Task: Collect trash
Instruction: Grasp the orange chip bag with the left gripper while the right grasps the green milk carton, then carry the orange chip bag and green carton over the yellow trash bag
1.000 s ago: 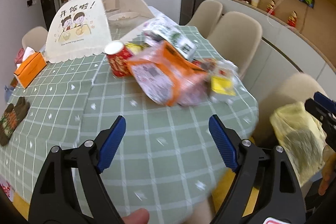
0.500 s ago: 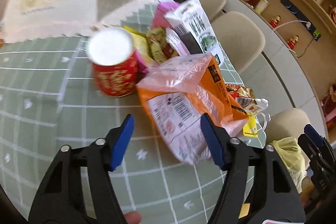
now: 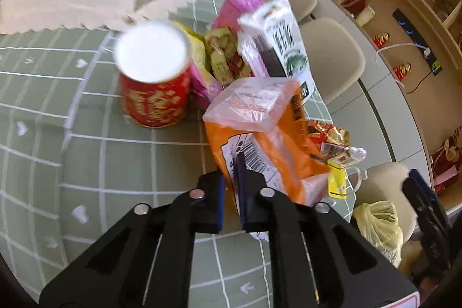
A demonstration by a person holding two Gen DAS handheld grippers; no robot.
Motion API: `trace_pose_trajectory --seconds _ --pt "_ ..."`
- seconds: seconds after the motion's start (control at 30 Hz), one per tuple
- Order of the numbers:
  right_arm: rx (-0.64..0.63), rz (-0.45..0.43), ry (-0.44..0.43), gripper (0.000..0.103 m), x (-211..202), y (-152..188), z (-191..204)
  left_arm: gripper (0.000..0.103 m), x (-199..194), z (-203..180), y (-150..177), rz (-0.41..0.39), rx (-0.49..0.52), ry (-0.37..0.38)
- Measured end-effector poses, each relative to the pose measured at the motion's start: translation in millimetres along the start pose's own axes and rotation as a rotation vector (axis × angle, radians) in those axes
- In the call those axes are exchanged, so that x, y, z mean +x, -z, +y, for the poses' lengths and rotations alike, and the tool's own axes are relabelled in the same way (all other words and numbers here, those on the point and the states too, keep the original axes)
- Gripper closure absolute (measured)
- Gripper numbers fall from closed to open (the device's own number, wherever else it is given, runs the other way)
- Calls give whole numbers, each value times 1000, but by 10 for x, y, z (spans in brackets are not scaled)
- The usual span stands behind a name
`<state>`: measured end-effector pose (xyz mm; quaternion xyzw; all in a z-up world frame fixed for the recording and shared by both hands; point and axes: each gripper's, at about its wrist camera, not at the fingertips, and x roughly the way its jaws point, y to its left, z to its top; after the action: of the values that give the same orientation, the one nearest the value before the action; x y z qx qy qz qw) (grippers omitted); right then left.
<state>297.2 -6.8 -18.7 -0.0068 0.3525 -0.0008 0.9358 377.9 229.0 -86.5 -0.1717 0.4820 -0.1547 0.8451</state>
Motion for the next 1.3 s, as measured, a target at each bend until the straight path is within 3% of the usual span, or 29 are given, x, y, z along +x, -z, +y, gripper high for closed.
trace_pose_trajectory --seconds 0.2,0.5,0.7,0.9,1.0,1.1,1.3 --pt "-66 12 -116 47 252 -169 42 101 -550 172 -16 -53 -19 -57" --pt "-317 70 -262 47 977 -757 535 101 -954 530 -8 12 56 -93" --pt "-536 127 -185 47 1592 -946 838 101 -901 807 -52 -1 28 -95" --pt "-625 207 -234 47 1967 -977 1111 101 -806 1039 -100 0 -22 -84" --pt "-621 198 -229 50 2000 -964 1209 101 -787 1100 -100 -5 -37 -75" --pt "-498 201 -303 68 1929 -1033 1162 101 -803 1104 -92 -17 -35 -77" --pt "-301 146 -353 69 1501 -1137 1035 101 -889 1054 -87 -52 -41 -72"
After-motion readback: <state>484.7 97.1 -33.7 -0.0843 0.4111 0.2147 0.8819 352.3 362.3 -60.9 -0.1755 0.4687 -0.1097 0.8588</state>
